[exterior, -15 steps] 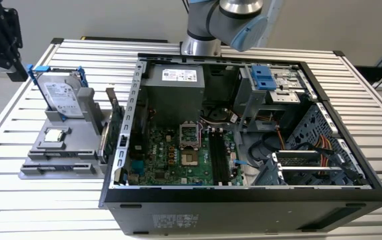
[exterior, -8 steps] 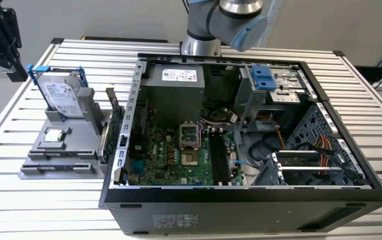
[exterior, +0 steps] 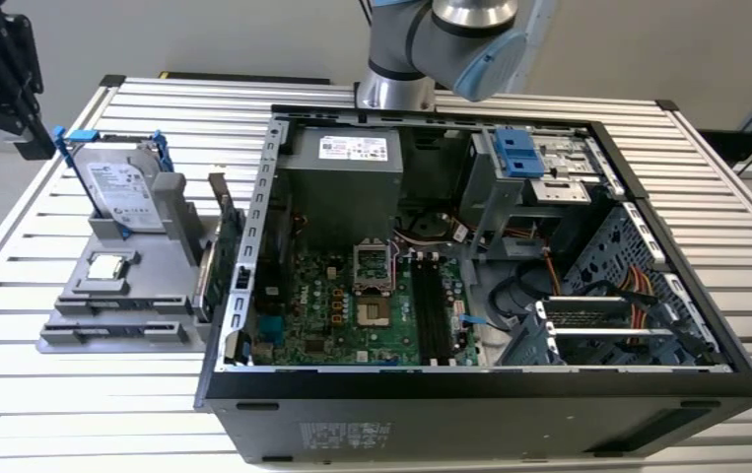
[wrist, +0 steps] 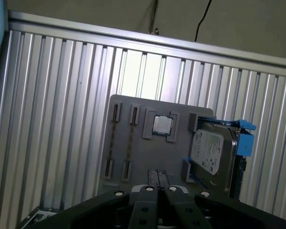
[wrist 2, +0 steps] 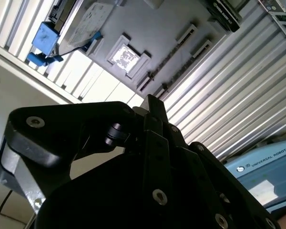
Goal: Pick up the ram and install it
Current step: 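Reach for the ram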
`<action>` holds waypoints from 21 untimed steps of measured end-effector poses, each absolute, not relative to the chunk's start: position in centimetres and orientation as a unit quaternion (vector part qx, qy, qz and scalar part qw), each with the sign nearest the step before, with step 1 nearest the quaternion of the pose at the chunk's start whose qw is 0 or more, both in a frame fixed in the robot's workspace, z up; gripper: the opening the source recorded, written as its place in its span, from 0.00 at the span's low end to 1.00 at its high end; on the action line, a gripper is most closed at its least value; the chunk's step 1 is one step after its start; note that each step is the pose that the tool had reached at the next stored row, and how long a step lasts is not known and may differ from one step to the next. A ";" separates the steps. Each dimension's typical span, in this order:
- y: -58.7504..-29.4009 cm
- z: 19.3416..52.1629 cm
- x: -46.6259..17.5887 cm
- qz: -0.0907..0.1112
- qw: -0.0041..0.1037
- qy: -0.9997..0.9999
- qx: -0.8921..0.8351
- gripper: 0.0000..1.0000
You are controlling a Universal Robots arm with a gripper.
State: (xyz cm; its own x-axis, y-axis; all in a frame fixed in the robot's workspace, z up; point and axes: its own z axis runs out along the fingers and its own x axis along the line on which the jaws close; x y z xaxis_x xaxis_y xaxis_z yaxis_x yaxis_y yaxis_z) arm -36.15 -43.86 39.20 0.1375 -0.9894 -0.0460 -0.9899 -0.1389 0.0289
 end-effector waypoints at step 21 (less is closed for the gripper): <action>-44.0 39.0 -35.9 0.027 0.006 0.690 -0.723 0.00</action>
State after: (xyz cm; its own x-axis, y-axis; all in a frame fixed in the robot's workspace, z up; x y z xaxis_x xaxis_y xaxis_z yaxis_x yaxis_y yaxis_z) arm -35.93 -43.97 38.97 0.0457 -0.9979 -0.0460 -0.9985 -0.0471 0.0287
